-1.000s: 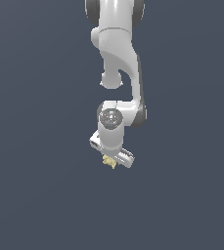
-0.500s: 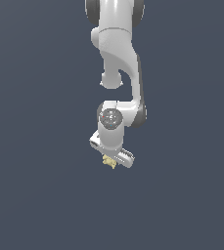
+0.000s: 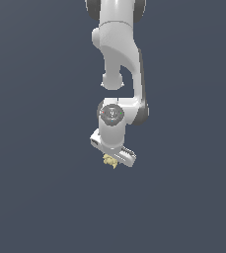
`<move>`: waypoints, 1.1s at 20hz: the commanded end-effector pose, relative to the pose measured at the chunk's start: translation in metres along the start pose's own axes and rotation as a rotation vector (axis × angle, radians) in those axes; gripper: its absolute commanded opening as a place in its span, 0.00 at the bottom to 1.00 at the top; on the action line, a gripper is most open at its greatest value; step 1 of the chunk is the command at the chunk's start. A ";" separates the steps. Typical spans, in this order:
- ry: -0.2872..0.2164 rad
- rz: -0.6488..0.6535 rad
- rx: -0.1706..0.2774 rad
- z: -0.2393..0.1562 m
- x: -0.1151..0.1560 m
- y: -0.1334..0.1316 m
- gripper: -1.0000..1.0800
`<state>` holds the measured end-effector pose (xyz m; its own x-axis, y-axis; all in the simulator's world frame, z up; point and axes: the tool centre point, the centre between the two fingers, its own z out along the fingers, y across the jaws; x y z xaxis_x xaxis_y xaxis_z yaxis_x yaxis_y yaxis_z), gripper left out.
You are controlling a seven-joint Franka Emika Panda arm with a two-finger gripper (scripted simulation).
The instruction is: Pick up the object and move it to a goal position.
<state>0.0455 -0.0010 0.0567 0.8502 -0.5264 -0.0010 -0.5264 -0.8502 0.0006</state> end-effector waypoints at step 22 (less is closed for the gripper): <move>0.001 0.001 0.001 -0.208 -0.058 0.035 0.00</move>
<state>-0.0160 0.0002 0.2470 0.8500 -0.5268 -0.0005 -0.5268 -0.8500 -0.0006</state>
